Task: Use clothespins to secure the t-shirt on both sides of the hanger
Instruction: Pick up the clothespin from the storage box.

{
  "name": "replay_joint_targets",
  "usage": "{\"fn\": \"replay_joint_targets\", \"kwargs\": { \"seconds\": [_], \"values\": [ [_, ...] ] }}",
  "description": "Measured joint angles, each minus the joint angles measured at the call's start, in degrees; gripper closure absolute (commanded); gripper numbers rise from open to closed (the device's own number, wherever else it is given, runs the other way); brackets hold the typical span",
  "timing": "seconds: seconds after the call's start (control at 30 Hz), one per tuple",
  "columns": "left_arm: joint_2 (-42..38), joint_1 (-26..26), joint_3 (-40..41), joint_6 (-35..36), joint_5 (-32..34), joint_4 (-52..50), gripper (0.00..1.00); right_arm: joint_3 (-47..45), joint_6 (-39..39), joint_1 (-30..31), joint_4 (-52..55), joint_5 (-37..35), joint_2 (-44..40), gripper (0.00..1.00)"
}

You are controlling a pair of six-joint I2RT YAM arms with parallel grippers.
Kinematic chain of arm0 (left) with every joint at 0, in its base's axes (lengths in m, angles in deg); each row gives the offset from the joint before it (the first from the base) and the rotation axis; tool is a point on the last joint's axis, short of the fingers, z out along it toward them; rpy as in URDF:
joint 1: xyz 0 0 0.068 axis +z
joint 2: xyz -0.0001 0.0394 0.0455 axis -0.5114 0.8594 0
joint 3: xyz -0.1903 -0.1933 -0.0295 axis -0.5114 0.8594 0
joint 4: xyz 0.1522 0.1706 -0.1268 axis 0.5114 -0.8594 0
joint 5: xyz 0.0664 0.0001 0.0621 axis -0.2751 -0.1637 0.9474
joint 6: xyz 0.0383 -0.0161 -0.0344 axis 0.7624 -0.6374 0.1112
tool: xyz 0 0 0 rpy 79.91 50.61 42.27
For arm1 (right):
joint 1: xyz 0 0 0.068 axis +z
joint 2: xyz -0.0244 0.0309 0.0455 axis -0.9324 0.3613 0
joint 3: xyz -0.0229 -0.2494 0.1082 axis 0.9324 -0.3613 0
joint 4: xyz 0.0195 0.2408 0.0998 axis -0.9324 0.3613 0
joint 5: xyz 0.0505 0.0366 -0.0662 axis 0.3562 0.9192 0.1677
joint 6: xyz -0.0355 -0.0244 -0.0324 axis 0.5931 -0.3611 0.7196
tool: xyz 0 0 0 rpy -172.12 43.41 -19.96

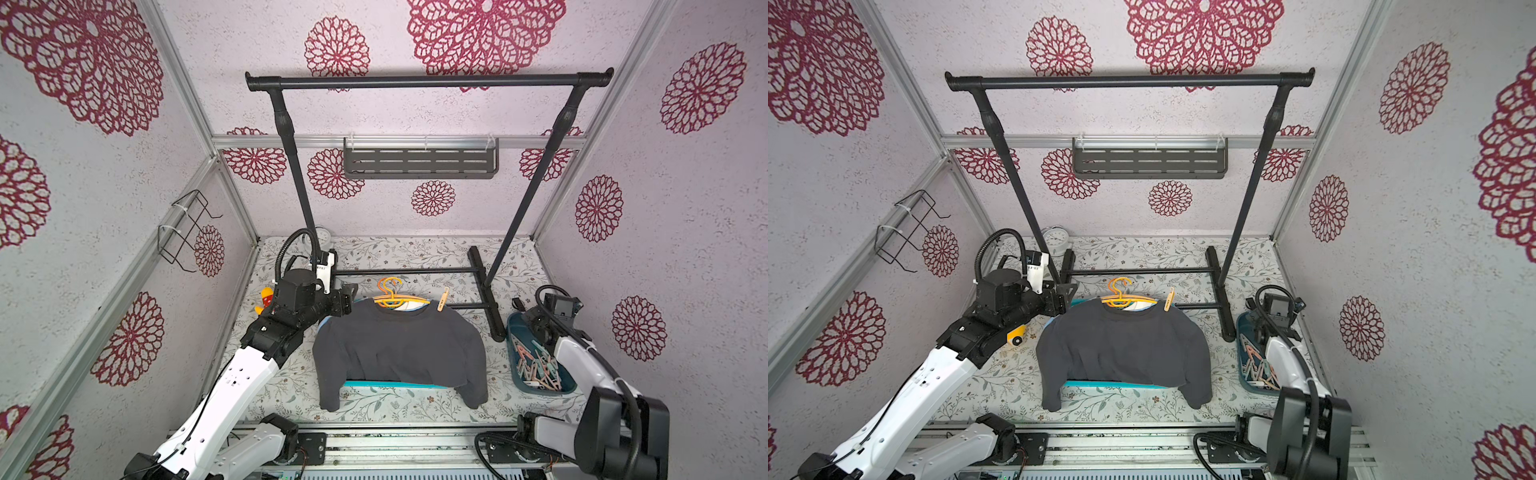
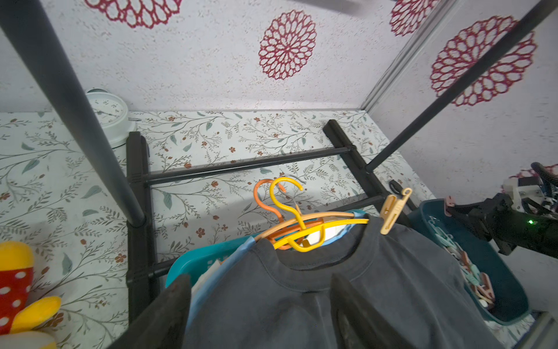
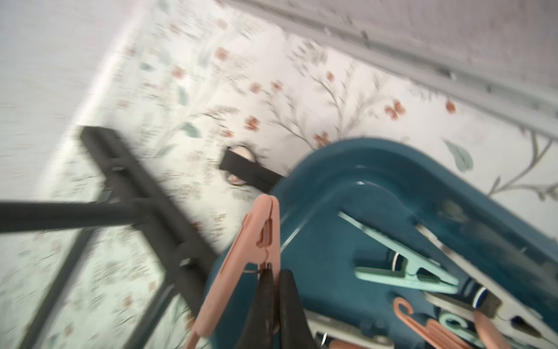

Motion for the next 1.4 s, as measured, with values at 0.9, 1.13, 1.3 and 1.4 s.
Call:
{"fn": "replay_joint_targets", "kwargs": {
  "seconds": [0.9,1.13,1.3,1.4],
  "values": [
    [15.5,-13.7,-19.0,4.0,-17.9,-8.9,0.25,-3.5,98.5,24.1,-16.8,40.8,-20.8,1.00],
    [23.8,-16.6,-26.7,5.6,-18.0,-14.1,0.28,-0.6,114.6,29.6,-15.1,38.3,-20.0,1.00],
    [28.7,-17.6,-30.5,5.6,-20.2,-15.9,0.31,1.1,122.0,33.1,-14.6,35.5,-19.9,1.00],
    [31.0,-18.2,-32.2,5.2,-21.9,-16.5,0.32,2.3,125.3,34.4,-12.9,34.2,-19.9,1.00]
  ]
}}
